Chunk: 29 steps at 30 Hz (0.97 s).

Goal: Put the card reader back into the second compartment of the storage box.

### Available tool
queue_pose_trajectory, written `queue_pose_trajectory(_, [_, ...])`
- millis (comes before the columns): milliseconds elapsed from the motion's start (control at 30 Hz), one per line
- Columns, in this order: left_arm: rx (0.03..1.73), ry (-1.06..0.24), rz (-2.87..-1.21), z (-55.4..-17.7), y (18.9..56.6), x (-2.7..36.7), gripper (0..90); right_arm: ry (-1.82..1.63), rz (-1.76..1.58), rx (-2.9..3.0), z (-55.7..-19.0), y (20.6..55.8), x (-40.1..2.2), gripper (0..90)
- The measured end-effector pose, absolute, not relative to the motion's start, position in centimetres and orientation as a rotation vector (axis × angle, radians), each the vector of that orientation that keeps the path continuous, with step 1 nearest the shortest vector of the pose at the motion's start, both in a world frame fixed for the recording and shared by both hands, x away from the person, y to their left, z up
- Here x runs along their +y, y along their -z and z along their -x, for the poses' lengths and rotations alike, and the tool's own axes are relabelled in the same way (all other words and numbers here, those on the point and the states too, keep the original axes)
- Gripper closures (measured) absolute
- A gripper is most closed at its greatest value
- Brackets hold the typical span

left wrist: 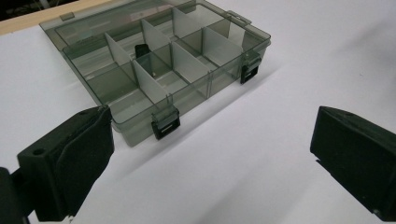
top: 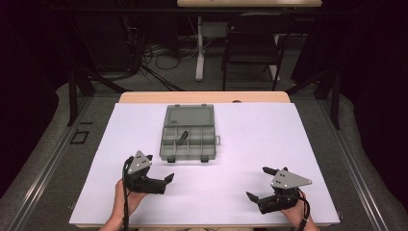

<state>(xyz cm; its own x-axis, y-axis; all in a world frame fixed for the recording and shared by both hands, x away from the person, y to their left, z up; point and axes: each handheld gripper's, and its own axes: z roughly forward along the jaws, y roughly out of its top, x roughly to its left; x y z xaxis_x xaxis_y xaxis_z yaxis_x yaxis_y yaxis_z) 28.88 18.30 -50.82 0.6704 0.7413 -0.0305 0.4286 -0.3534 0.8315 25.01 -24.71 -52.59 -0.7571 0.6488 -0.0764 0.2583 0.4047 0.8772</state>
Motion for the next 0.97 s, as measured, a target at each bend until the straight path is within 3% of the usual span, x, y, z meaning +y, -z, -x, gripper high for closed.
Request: queue_pose_trajectory(967, [0.95, -0.432, -1.967, -25.8, 52.5, 21.3, 0.1, -1.306, -0.789, 2.262, -25.2, 52.7, -24.8, 1.5])
